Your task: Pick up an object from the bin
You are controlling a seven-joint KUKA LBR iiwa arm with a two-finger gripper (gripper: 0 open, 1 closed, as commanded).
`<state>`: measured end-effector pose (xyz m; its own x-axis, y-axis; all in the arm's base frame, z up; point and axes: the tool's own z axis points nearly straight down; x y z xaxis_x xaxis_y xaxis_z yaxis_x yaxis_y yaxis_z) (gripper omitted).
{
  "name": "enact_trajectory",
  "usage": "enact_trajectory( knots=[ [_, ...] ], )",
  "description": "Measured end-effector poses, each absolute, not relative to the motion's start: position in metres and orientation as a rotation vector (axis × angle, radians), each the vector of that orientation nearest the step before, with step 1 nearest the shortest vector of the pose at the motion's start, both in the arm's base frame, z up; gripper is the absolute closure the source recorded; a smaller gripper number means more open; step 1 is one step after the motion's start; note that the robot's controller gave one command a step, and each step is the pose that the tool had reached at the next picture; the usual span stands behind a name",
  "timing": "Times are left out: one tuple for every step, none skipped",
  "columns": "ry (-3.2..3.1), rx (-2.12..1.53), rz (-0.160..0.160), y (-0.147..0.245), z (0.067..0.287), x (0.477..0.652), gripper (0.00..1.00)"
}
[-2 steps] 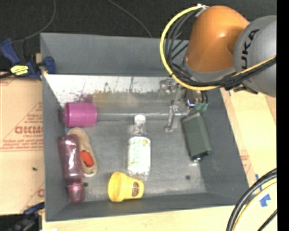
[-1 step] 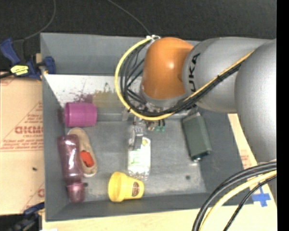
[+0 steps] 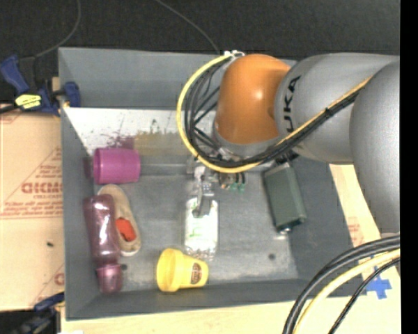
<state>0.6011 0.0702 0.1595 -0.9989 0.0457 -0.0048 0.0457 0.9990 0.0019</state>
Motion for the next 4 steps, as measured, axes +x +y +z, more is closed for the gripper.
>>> enact_trajectory(
  knots=[
    [3.124, -0.146, 0.005, 0.058, 0.081, 0.594, 0.00],
    [3.129, 0.086, 0.001, 0.009, 0.077, 0.591, 0.00],
    [3.115, -0.202, 0.002, 0.002, 0.072, 0.597, 0.00],
    [3.057, 0.631, 0.004, -0.043, 0.080, 0.597, 1.00]
  ],
)
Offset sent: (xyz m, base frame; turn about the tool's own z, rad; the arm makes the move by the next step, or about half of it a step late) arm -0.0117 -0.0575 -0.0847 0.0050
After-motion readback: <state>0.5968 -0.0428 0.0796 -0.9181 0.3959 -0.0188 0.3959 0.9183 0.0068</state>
